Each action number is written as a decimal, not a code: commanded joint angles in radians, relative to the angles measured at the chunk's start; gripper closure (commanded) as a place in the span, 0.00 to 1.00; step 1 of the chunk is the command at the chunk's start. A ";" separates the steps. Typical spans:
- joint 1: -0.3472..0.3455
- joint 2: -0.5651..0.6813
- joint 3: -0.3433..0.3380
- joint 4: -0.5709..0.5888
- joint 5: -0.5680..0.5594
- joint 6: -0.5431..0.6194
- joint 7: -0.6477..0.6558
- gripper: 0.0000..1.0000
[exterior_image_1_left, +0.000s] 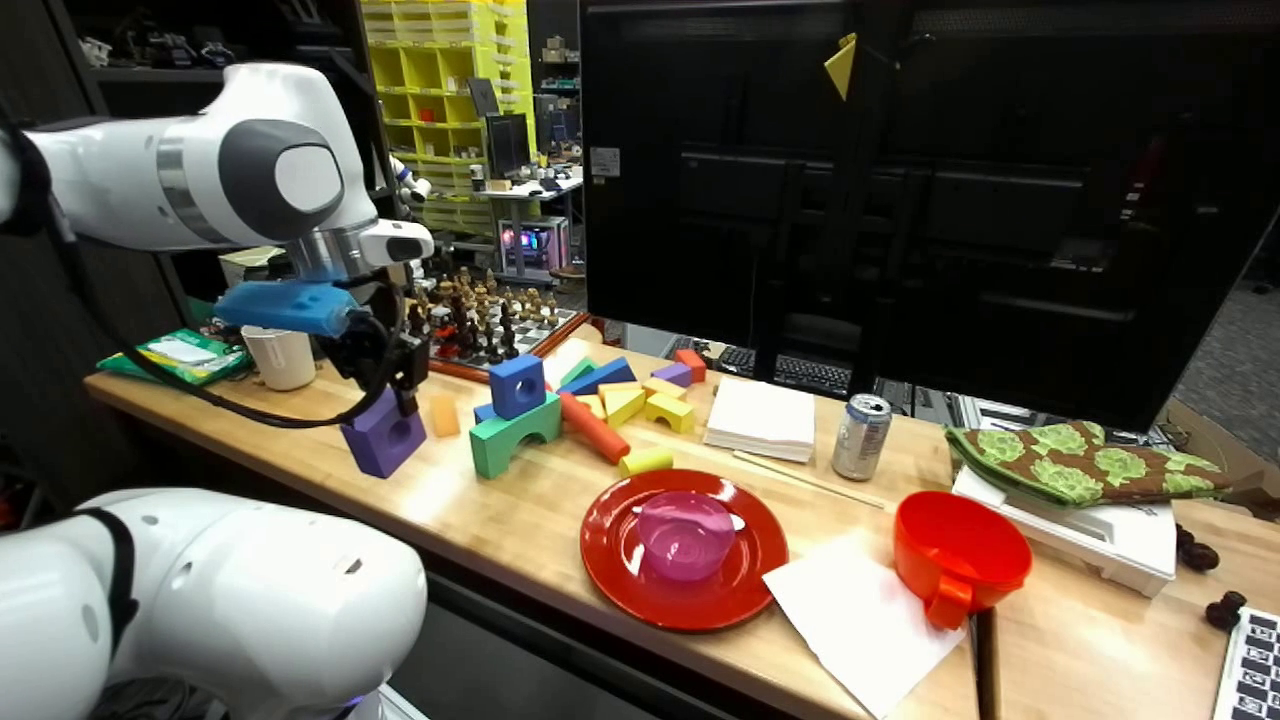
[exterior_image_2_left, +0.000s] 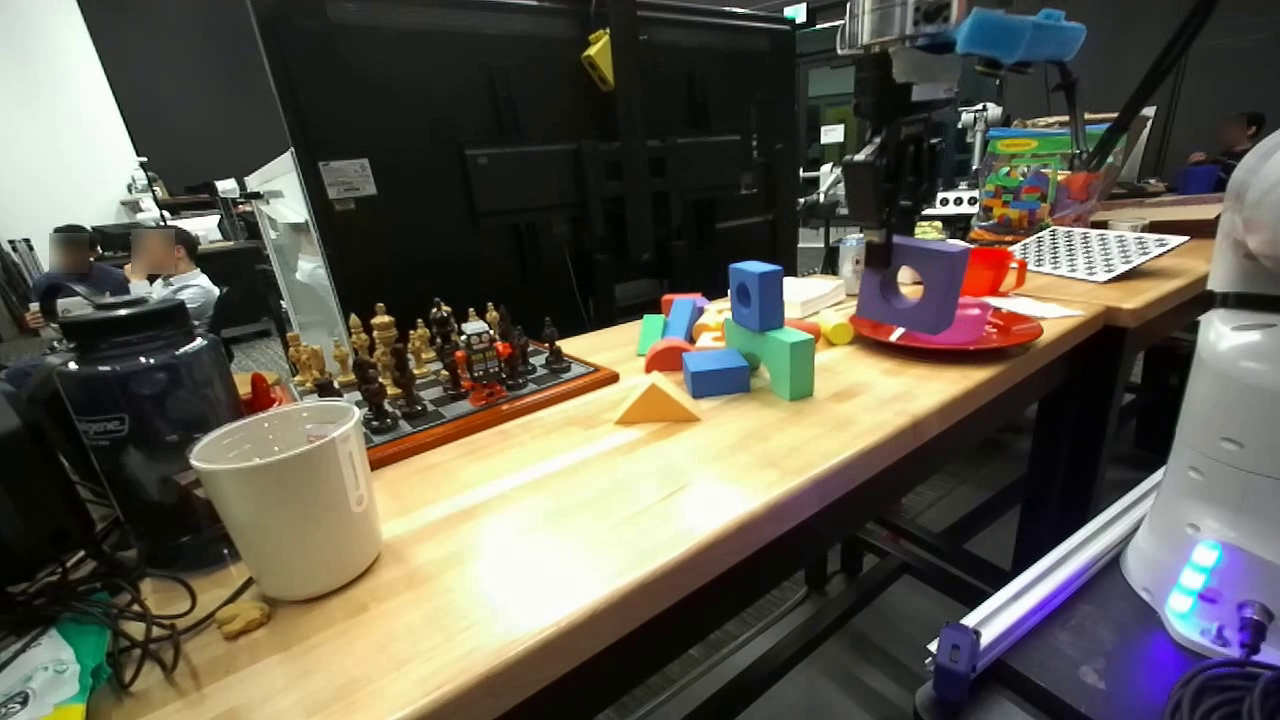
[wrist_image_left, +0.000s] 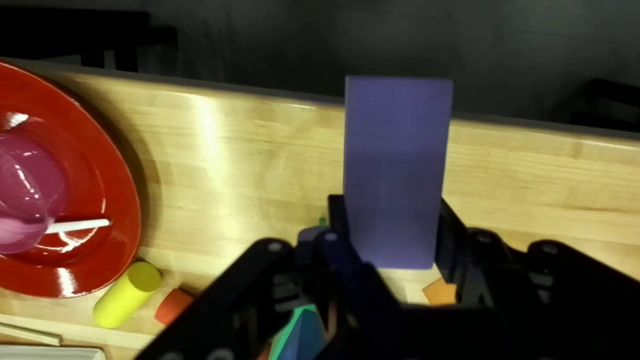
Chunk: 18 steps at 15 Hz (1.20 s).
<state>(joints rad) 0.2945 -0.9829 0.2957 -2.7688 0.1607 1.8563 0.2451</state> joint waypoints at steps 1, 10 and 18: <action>-0.009 0.048 0.044 0.046 0.072 0.076 0.059 0.84; -0.046 0.091 0.096 0.125 0.109 0.140 0.213 0.84; -0.125 0.048 0.069 0.186 0.056 0.062 0.236 0.84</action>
<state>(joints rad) 0.2019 -0.9146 0.3730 -2.6230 0.2475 1.9891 0.4603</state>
